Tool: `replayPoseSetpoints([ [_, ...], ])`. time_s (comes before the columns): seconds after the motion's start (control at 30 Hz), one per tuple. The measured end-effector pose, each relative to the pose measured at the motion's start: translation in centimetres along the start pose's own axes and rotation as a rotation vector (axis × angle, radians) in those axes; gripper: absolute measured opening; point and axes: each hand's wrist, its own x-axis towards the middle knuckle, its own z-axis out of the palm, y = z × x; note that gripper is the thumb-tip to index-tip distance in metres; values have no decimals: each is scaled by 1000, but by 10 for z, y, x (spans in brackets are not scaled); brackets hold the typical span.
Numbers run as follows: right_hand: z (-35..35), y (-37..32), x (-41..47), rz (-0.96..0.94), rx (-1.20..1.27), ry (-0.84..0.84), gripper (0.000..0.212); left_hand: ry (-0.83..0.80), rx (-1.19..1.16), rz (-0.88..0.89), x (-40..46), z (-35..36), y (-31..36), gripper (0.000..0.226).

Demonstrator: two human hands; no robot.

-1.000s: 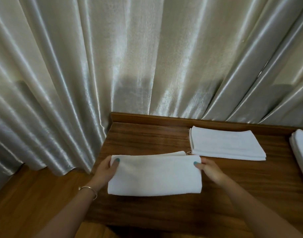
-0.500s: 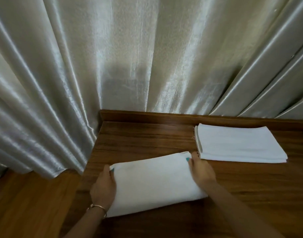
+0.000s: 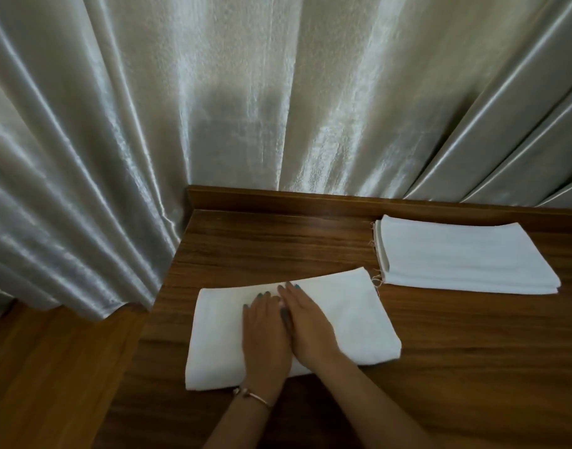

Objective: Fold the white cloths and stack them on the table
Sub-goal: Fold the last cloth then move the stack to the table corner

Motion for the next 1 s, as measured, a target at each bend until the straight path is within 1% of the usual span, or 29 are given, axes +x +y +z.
replayPoseSetpoints([
  [0.03,4,5,-2,-5,-65,-50,54,-73,60,-21,-3,8,-7,57],
  [0.07,6,12,-5,-33,-148,-82,55,-97,107,-28,-6,14,-17,57],
  [0.13,3,29,-11,-83,-251,-134,58,-90,158,-51,-9,18,-37,61],
  [0.17,-3,40,-13,-61,-268,-145,59,-84,159,-95,-9,16,-45,65],
  [0.23,-17,70,-19,67,-304,-118,59,-100,126,-157,-6,11,-62,73],
  [0.3,-31,93,-28,196,-366,-109,57,-116,127,-140,-6,8,-77,75],
  [0.37,-35,99,-32,259,-372,-105,57,-131,115,-114,-6,6,-82,73],
  [0.5,-30,92,-32,455,-227,22,59,-129,110,-87,-6,4,-86,70],
  [0.6,-29,92,-32,453,-231,43,59,-113,116,-107,-6,1,-84,70],
  [0.63,-29,91,-33,441,-224,88,59,-103,119,-113,-6,1,-82,70],
  [0.7,-28,90,-38,424,-123,252,54,-62,102,-141,-7,-1,-77,65],
  [0.77,-25,92,-43,458,73,441,45,-16,21,-214,-6,-4,-76,59],
  [0.83,-25,95,-44,555,231,551,46,48,-109,-351,-3,-8,-73,67],
  [0.9,-29,96,-41,682,335,560,55,120,-246,-502,2,-11,-69,84],
  [0.93,-30,97,-39,695,323,549,57,134,-286,-567,5,-13,-68,90],
  [1.0,-30,97,-37,638,241,529,53,90,-317,-697,14,-17,-71,98],
])
